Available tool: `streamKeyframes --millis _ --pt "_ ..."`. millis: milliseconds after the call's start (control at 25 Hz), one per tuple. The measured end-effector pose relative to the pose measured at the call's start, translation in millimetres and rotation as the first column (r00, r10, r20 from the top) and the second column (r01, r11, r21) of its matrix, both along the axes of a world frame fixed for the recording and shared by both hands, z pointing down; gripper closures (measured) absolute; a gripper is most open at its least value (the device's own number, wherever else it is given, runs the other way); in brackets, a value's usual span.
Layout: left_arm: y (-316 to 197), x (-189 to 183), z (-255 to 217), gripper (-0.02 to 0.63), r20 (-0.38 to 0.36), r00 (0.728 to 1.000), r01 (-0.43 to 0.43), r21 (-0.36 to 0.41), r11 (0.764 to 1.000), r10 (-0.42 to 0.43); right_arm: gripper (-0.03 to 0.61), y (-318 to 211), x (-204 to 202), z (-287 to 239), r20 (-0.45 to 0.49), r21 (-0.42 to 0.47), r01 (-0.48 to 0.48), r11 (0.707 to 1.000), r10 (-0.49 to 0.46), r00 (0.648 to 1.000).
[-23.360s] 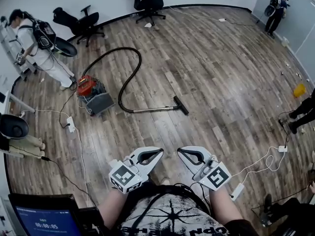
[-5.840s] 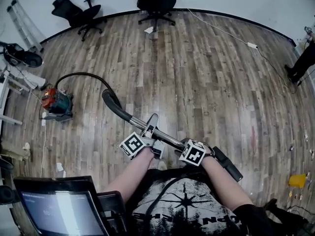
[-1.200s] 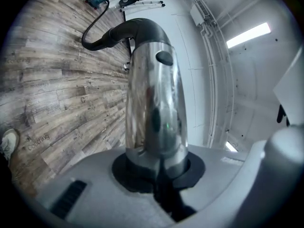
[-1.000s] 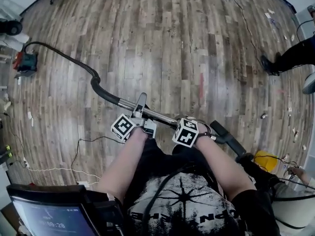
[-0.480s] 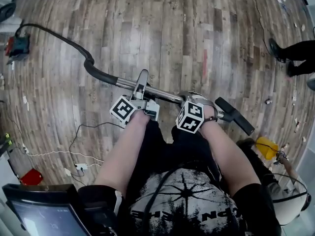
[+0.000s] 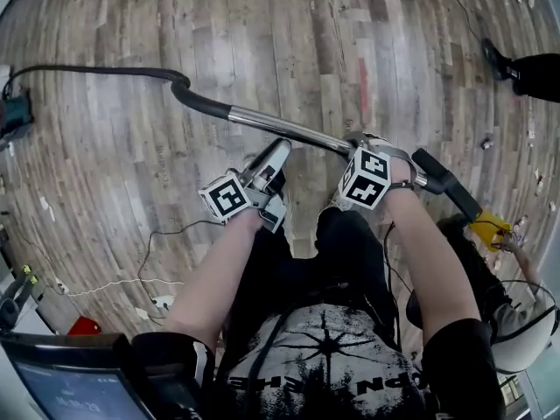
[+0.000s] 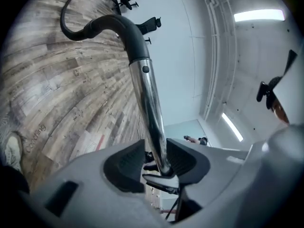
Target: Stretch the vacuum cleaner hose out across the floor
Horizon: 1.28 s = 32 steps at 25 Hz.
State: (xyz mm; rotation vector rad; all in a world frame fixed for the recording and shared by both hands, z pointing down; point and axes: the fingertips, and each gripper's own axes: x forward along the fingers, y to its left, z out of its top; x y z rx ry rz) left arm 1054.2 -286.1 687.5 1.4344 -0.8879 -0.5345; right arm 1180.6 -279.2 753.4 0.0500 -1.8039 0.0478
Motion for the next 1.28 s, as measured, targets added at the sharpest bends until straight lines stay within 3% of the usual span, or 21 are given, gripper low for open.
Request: streamKeyframes --millis 80,120,160,240,360,440,520,600,640,680,760,920,960,1040,1160,1280 --pt "5 17 8 0.539 0.054 0.994 -0.097 0.104 0.990 0.092 0.489 -10 13 24 0.002 0.001 -0.006 1.000 0.006 1.000" --pt "4 28 9 0.564 0.081 0.986 -0.158 0.170 0.973 0.146 0.489 -15 19 38 0.005 0.002 -0.005 1.000 0.005 1.000" --pt "3 40 12 0.578 0.124 0.971 -0.230 0.232 0.945 0.205 0.489 -20 24 54 0.008 0.003 -0.003 1.000 0.003 1.000" --pt "1 61 24 0.605 0.251 0.915 -0.385 0.312 0.869 0.316 0.489 -30 34 92 0.011 0.001 -0.004 1.000 0.004 1.000" --pt "-2 86 58 0.614 0.470 0.782 -0.591 0.349 0.727 0.410 0.489 -43 51 159 0.005 0.002 0.002 1.000 -0.002 1.000" --pt "-9 94 88 0.614 0.613 0.681 -0.684 0.337 0.647 0.401 0.491 -52 63 210 0.003 0.017 0.017 1.000 -0.017 1.000" --pt "-24 95 121 0.614 0.749 0.581 -0.736 0.317 0.599 0.318 0.494 -63 77 266 -0.002 0.025 0.020 0.999 -0.020 1.000" --pt "-34 95 158 0.614 0.862 0.461 -0.784 0.286 0.551 0.209 0.503 -69 95 326 -0.015 0.014 -0.014 1.000 0.014 1.000" --pt "-36 95 178 0.614 0.891 0.418 -0.803 0.272 0.531 0.176 0.508 -70 104 356 -0.020 0.008 -0.035 0.999 0.035 0.999" --pt "-38 94 196 0.614 0.905 0.395 -0.812 0.266 0.519 0.155 0.511 -72 110 385 -0.019 0.008 -0.050 0.999 0.050 0.999" --pt "-45 92 223 0.614 0.906 0.400 -0.803 0.276 0.528 0.134 0.511 -77 120 436 -0.007 0.023 -0.059 0.998 0.059 0.998" --pt "-58 77 227 0.614 0.861 0.495 -0.701 0.313 0.641 0.121 0.514 -76 150 497 -0.041 0.044 -0.030 0.999 0.031 0.999" --pt "-58 73 222 0.614 0.856 0.504 -0.682 0.311 0.662 0.117 0.515 -75 157 507 -0.061 0.042 -0.023 0.999 0.025 0.998" --pt "-50 75 218 0.614 0.867 0.487 -0.673 0.296 0.678 0.104 0.515 -72 168 529 -0.077 0.041 -0.016 0.999 0.019 0.997" --pt "-26 90 234 0.614 0.893 0.437 -0.684 0.253 0.684 0.107 0.511 -59 170 557 -0.062 0.033 -0.018 0.999 0.020 0.998" --pt "-11 104 249 0.614 0.895 0.419 -0.699 0.211 0.683 0.153 0.488 -52 166 568 -0.061 0.009 -0.045 0.999 0.046 0.997"
